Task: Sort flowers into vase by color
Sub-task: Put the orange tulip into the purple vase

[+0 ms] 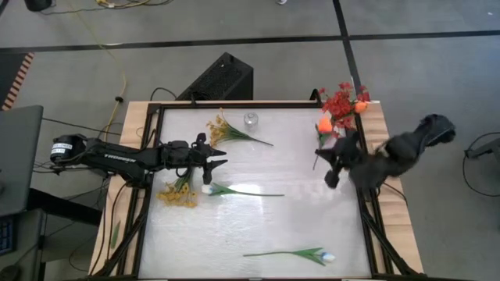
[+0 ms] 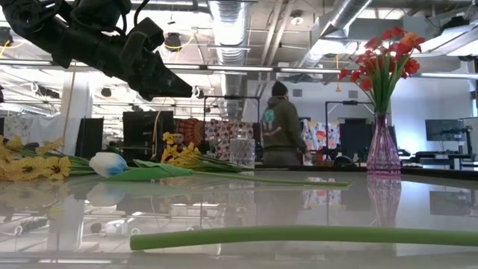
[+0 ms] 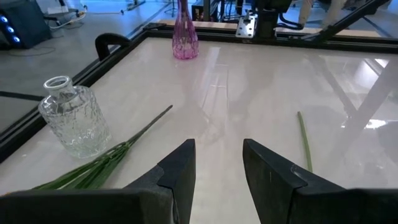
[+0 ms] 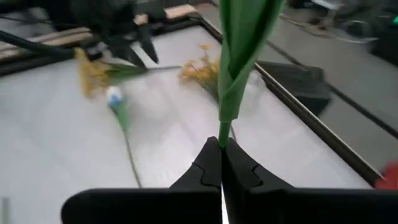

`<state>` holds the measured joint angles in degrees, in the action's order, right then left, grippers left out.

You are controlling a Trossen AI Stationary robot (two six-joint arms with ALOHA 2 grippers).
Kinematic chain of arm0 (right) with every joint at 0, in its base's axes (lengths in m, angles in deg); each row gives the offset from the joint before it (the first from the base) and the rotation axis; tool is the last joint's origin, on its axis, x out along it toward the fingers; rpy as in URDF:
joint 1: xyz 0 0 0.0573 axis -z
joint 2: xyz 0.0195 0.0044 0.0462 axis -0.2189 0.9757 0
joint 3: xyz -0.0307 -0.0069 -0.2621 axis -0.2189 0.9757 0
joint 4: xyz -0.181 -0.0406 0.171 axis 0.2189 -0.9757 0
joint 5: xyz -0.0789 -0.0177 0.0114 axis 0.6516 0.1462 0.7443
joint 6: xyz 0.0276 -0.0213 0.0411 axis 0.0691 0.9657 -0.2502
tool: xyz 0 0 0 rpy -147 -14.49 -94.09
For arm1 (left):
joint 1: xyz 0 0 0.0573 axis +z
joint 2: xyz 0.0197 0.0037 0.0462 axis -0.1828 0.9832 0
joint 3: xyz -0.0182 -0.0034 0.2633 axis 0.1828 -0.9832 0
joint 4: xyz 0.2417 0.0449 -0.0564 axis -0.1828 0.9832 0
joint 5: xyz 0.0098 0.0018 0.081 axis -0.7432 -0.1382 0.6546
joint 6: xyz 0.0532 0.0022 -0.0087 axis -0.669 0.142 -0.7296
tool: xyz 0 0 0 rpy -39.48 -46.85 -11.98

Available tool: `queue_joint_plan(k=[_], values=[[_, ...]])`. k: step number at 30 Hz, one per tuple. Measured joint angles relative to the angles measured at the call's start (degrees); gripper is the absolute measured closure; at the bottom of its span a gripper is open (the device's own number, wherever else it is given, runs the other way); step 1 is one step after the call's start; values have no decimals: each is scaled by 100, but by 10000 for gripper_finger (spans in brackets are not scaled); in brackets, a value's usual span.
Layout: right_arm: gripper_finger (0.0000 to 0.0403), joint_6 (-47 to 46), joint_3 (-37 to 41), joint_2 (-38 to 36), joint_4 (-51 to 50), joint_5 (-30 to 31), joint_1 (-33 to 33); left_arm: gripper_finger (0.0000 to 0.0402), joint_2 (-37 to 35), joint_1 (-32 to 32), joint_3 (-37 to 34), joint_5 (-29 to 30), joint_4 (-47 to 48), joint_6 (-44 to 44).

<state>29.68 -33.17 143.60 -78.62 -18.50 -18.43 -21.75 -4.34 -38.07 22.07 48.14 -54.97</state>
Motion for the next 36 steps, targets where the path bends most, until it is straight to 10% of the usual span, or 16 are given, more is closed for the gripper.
queue_joint_plan(k=[11,25,36], values=[[383,-3973,-2,2346,-2585,2165,-209,280,2,0,0,0,-76,-349],[383,-2978,-7,2721,-2586,2283,2335,280,2,0,0,-2,63,-251],[383,-2371,-7,2693,-2572,2847,2866,280,2,72,0,-2,4,-273]])
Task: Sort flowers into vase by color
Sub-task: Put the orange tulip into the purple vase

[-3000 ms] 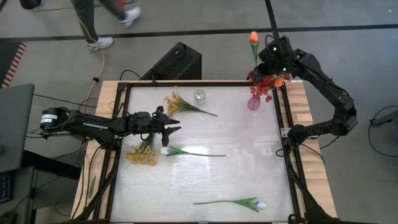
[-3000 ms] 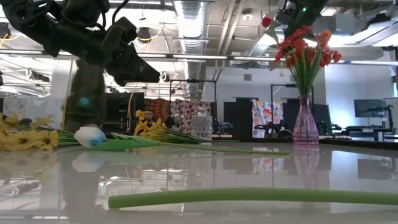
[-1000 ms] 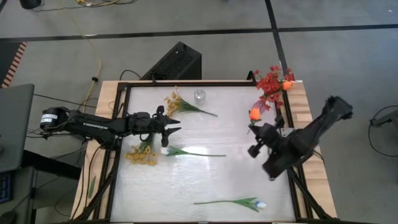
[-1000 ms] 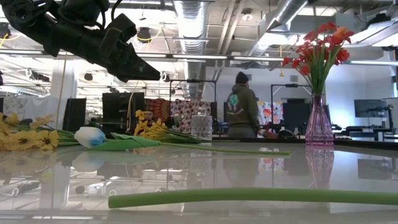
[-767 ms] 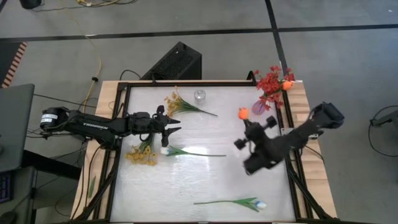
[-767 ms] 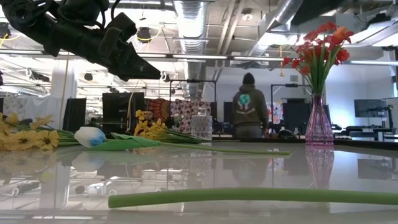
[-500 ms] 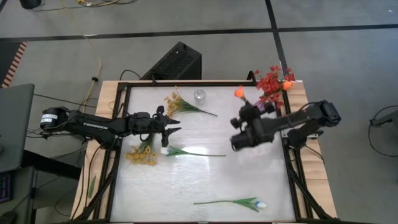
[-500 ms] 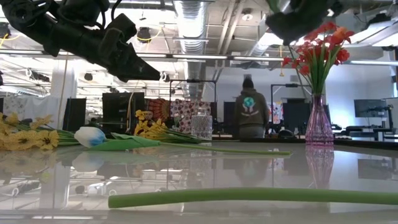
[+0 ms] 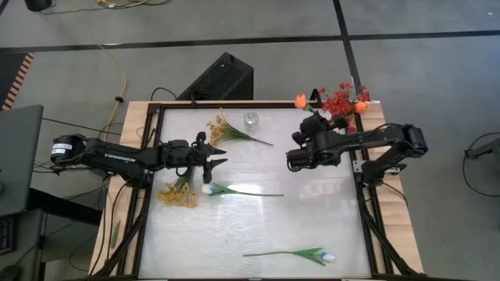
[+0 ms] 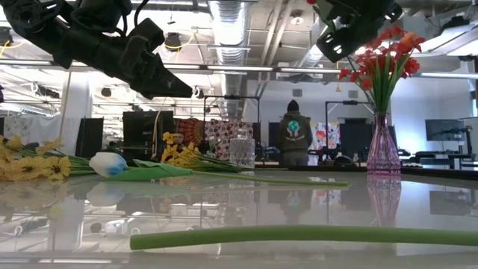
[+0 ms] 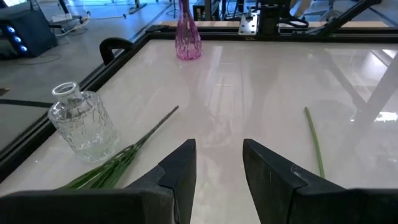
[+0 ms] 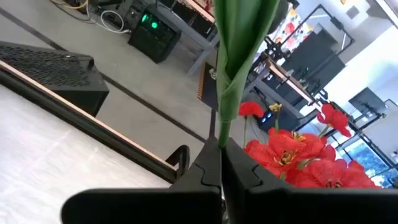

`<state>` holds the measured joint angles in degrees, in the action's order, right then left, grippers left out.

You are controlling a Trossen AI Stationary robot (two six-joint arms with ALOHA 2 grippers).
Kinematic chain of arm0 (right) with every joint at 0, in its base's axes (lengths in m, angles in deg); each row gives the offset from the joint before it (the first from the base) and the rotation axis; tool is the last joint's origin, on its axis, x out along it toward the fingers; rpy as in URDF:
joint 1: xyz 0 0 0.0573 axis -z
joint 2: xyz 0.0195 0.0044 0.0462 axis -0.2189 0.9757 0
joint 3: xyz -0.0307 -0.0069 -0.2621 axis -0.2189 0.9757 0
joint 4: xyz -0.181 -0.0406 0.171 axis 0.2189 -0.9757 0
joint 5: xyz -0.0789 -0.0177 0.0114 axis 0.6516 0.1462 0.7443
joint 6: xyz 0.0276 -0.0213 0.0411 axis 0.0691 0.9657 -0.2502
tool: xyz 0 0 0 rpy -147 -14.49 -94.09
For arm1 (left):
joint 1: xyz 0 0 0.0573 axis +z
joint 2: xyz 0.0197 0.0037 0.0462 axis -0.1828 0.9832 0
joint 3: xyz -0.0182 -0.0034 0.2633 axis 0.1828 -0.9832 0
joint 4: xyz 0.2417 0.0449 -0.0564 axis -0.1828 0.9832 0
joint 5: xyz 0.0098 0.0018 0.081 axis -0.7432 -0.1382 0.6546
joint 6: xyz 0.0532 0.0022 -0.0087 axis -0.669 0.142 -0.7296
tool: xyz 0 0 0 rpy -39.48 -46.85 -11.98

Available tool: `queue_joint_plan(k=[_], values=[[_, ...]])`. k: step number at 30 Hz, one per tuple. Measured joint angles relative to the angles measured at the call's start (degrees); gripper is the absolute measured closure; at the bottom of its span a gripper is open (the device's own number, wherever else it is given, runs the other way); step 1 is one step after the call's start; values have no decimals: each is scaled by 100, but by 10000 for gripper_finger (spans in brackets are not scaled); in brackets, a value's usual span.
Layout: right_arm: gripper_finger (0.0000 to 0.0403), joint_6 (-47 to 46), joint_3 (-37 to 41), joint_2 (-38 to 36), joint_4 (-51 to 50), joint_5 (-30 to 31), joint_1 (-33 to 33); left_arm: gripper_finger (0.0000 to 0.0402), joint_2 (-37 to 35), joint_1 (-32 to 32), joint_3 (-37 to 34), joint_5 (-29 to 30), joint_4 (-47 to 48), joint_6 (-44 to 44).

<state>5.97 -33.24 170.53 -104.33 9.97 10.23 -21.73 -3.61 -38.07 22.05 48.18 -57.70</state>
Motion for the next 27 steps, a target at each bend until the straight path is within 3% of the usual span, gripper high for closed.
queue_joint_plan(k=[19,27], values=[[383,85,4,1,-20,-4,43,280,0,0,0,-2,-9,116],[383,-482,643,-44,-26,-9,275,280,0,0,0,-59,-4,119]])
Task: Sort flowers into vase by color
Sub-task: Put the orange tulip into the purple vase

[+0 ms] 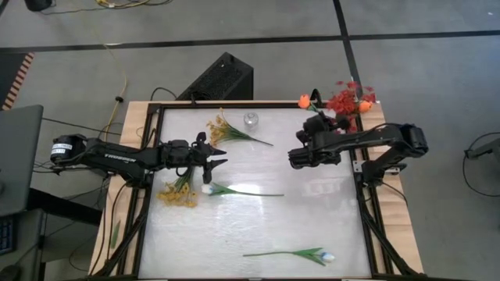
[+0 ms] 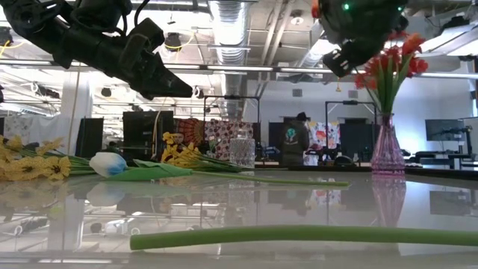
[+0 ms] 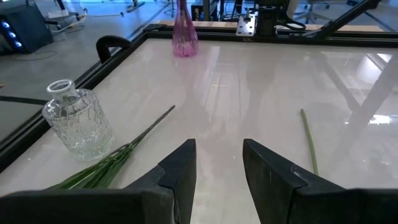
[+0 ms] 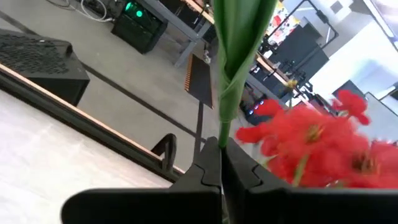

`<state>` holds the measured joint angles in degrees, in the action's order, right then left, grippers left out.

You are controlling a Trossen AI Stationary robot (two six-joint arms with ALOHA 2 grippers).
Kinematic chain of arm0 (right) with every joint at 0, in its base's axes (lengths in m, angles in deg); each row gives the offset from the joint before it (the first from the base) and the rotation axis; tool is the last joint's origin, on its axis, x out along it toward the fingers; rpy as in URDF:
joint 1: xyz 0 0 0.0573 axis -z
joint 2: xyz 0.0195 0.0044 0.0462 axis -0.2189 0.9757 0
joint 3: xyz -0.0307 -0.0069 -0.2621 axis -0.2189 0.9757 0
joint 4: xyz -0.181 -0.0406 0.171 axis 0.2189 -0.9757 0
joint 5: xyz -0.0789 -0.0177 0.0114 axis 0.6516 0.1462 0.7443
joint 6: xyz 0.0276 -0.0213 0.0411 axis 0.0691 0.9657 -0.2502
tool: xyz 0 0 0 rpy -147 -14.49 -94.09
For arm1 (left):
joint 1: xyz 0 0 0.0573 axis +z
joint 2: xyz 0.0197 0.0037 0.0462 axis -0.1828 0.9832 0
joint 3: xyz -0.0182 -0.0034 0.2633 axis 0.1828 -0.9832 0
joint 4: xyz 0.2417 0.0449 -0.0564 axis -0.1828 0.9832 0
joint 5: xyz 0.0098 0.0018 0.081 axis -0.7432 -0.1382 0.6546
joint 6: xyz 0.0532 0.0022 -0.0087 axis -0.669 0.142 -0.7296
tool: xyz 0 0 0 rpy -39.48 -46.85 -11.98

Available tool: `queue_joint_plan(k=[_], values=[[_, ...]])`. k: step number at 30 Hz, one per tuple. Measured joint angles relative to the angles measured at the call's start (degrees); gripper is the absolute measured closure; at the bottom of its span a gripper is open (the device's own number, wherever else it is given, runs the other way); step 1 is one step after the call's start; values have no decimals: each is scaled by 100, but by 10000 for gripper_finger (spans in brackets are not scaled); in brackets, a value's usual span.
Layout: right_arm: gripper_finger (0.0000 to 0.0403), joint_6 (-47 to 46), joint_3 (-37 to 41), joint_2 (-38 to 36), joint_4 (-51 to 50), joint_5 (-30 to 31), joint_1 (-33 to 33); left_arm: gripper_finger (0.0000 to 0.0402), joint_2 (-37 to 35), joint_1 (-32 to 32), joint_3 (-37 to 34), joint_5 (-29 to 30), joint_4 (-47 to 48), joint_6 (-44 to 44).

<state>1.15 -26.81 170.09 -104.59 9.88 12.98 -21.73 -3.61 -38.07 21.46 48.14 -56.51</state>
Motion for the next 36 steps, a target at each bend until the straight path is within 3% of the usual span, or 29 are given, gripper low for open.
queue_joint_plan(k=[10,26,36], values=[[383,-549,118,-145,-1,-432,118,280,0,0,0,13,-12,0],[382,-764,118,-1393,4,-762,290,280,0,0,0,17,-4,0],[382,-656,118,-1455,4,-1138,596,280,0,0,1,17,124,43]])
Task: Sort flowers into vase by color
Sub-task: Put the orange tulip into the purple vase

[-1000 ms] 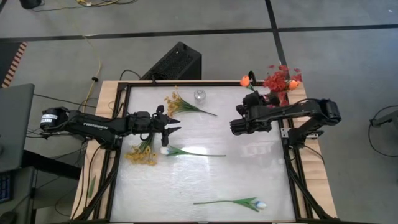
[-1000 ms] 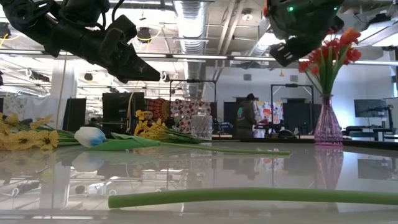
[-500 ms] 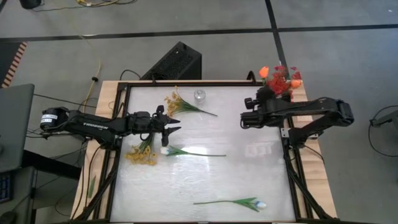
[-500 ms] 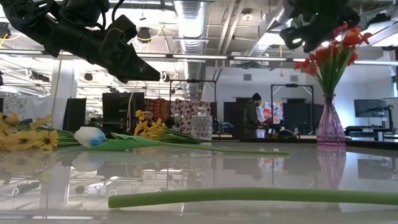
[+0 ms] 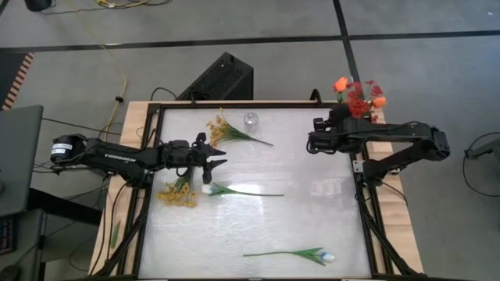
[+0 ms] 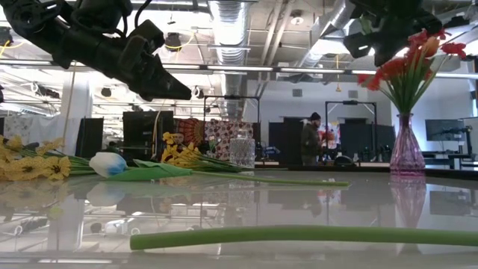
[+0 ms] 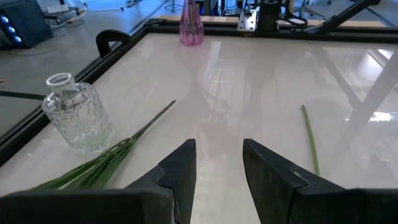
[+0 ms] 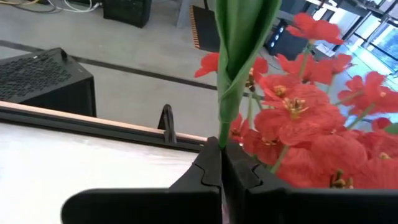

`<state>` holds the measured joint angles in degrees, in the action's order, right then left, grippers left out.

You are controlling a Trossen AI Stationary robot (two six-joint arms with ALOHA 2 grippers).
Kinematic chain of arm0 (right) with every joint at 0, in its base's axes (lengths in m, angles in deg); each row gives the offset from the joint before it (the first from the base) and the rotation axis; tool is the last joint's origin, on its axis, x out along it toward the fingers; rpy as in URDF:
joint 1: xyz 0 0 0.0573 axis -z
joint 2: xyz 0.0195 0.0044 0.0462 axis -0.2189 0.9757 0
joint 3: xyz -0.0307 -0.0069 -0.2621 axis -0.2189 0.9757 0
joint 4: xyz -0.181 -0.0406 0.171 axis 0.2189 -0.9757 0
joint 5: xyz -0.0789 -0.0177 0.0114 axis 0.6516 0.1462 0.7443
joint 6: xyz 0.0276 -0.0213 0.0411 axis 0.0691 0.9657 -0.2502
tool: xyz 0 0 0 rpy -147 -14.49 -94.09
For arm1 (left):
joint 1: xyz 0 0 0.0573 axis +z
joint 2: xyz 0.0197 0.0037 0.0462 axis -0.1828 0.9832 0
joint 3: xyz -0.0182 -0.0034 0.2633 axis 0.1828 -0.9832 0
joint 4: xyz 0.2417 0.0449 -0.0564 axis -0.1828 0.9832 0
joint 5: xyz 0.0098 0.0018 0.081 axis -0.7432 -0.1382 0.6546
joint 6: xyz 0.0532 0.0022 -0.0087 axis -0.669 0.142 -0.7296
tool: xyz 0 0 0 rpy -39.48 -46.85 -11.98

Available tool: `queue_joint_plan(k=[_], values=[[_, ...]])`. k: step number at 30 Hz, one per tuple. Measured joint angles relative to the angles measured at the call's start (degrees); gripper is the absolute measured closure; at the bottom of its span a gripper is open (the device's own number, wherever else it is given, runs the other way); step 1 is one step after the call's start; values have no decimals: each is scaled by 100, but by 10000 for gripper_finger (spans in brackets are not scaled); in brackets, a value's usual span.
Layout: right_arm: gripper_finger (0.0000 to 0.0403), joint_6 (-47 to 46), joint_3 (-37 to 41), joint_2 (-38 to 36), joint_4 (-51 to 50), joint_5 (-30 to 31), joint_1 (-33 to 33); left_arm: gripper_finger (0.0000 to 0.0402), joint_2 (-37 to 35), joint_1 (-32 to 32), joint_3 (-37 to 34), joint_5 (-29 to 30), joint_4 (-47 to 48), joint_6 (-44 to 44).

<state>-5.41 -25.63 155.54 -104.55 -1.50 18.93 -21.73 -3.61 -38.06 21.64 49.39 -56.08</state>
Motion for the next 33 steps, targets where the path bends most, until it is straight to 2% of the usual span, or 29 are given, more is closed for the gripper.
queue_joint_plan(k=[6,9,11,16,21,29,33], values=[[382,1,0,2,0,-62,26,280,0,0,0,0,44,1],[382,4,0,2,0,-75,26,280,109,0,1,-59,-301,-100],[382,9,0,2,0,-82,26,280,390,4,3,-207,-797,-220],[382,12,0,2,0,-111,26,280,1694,1,347,-768,-2159,-280],[382,13,0,2,0,-176,26,269,3010,11,1479,-738,-2563,-617],[382,11,0,2,4,-203,23,206,4790,44,4163,-886,-2135,-1447],[382,12,0,2,2,-218,23,181,5733,188,5515,-1177,-1913,-1340]])
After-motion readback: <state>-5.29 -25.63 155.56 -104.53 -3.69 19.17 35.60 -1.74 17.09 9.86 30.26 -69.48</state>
